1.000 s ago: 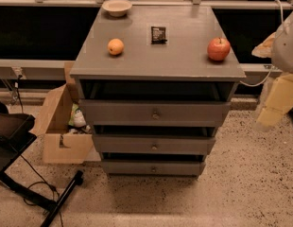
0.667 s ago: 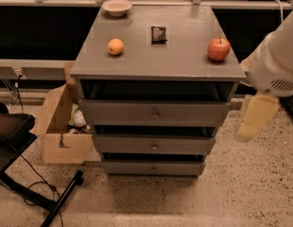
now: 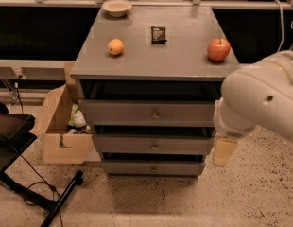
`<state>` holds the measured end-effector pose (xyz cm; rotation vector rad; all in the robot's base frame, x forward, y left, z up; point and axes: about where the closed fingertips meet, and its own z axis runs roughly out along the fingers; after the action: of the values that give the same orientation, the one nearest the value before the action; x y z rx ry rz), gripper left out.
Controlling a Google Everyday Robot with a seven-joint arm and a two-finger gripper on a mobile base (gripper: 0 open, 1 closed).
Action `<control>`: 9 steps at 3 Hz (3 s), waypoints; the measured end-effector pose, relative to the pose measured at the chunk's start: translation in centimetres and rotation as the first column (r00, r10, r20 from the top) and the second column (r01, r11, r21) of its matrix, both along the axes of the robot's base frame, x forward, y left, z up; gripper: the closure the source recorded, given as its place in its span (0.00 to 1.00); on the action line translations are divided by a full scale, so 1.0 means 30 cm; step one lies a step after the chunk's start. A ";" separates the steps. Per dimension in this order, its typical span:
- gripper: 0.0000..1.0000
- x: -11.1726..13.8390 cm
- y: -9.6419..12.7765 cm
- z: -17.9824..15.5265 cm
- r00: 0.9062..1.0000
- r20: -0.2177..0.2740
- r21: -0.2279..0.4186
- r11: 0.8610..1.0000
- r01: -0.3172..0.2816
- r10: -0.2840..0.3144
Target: Open middle drawer
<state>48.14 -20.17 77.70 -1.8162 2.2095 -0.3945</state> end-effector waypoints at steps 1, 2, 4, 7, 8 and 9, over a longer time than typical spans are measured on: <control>0.00 0.060 0.023 -0.184 0.999 0.026 0.029 0.999 -0.026 0.025; 0.00 0.094 0.068 -0.328 0.999 0.041 0.087 0.995 -0.038 0.035; 0.00 0.115 0.102 -0.457 0.999 0.035 0.138 0.990 -0.038 0.033; 0.00 0.390 0.102 -0.884 0.998 -0.034 -0.060 0.996 -0.059 0.057; 0.00 0.421 0.083 -0.982 0.995 -0.078 -0.054 0.997 -0.059 0.055; 0.00 0.435 0.072 -1.039 0.993 -0.106 -0.031 0.998 -0.057 0.053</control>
Offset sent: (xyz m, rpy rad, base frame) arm 0.0414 0.0367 -0.1511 0.1629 -0.0558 0.0478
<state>61.19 -18.01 46.54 -1.9536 2.2283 -0.3342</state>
